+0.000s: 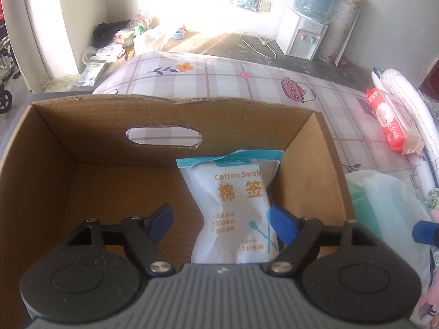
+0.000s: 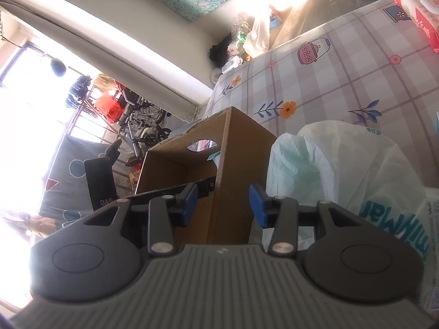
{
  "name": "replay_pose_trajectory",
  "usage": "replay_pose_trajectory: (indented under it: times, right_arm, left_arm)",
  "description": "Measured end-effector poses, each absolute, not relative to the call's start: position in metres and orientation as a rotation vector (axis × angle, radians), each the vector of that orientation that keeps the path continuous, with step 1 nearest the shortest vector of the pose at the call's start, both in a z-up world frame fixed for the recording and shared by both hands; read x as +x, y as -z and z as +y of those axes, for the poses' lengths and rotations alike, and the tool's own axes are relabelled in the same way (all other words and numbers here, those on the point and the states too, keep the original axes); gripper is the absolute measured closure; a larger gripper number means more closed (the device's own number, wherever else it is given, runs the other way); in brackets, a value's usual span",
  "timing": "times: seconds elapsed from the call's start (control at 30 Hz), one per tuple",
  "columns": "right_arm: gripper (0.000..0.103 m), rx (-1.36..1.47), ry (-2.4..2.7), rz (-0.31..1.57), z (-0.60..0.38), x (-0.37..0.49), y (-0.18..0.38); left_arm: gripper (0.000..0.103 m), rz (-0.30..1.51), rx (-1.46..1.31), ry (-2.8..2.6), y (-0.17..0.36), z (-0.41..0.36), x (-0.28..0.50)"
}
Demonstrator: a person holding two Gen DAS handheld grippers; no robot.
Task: Organize soft objects
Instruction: 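Open the left gripper and move it to the pink mesh pad, then grasp the pink mesh pad with the left gripper and lift it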
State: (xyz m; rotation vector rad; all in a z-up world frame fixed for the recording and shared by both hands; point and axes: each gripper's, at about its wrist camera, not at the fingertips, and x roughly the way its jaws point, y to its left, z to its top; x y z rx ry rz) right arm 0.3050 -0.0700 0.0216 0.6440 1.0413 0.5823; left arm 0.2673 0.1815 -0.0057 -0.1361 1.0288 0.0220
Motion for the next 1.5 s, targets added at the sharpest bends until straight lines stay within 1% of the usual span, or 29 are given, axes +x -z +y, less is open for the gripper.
replay_pose_trajectory:
  times: [0.13,0.2,0.27,0.33,0.4,0.47,0.57,0.7,0.8,0.87,0.9,1.0,1.03,1.07,1.17,1.3,1.37,1.5]
  right_arm:
    - [0.055,0.65,-0.574,0.986,-0.097,0.286,-0.034]
    - [0.053,0.657,-0.562,0.954,-0.114,0.275,-0.043]
    - [0.051,0.661,-0.541,0.919,-0.135,0.263,-0.051]
    - [0.048,0.662,-0.502,0.885,-0.16,0.25,-0.059]
    - [0.043,0.663,-0.456,0.853,-0.188,0.237,-0.065]
    - [0.041,0.658,-0.395,0.828,-0.218,0.224,-0.071]
    - [0.041,0.644,-0.294,0.818,-0.261,0.209,-0.07]
    - [0.041,0.665,-0.183,0.86,-0.307,0.2,-0.057]
    - [0.041,0.696,-0.125,0.918,-0.332,0.204,-0.038]
    - [0.043,0.713,-0.107,0.953,-0.343,0.212,-0.025]
    - [0.044,0.718,-0.091,0.971,-0.346,0.216,-0.019]
    - [0.047,0.736,-0.07,1.02,-0.355,0.232,-0.004]
    - [0.048,0.749,-0.062,1.04,-0.358,0.237,0.002]
    - [0.05,0.759,-0.052,1.056,-0.36,0.243,0.008]
    - [0.051,0.775,-0.033,1.098,-0.363,0.254,0.023]
    - [0.055,0.846,-0.042,1.149,-0.367,0.264,0.043]
    - [0.056,0.871,-0.05,1.164,-0.37,0.267,0.051]
    - [0.057,0.925,-0.061,1.178,-0.374,0.271,0.064]
  left_arm:
    - [0.016,0.942,-0.117,-0.038,-0.032,0.168,0.244]
    - [0.014,0.895,-0.102,-0.036,-0.051,0.157,0.232]
    - [0.01,0.846,-0.075,-0.022,-0.068,0.14,0.22]
    - [0.008,0.812,-0.04,0.038,-0.081,0.117,0.21]
    - [0.008,0.817,-0.023,0.116,-0.087,0.094,0.204]
    - [0.008,0.827,-0.035,0.209,-0.091,0.064,0.199]
    - [0.008,0.818,-0.047,0.33,-0.09,0.021,0.195]
    - [0.01,0.833,-0.011,0.447,-0.075,-0.04,0.2]
    - [0.012,0.873,0.017,0.524,-0.057,-0.08,0.208]
    - [0.02,0.917,0.023,0.568,-0.041,-0.106,0.217]
    - [0.021,0.935,0.026,0.577,-0.035,-0.113,0.221]
    - [0.034,1.022,0.018,0.575,-0.014,-0.135,0.237]
    - [0.04,1.049,0.012,0.576,-0.008,-0.141,0.242]
    - [0.043,1.066,0.007,0.577,-0.003,-0.144,0.247]
    - [0.048,1.106,-0.003,0.586,0.01,-0.151,0.262]
    - [0.051,1.154,-0.008,0.61,0.022,-0.16,0.275]
    - [0.055,1.17,-0.012,0.619,0.027,-0.164,0.28]
    - [0.056,1.205,-0.044,0.618,0.032,-0.167,0.288]
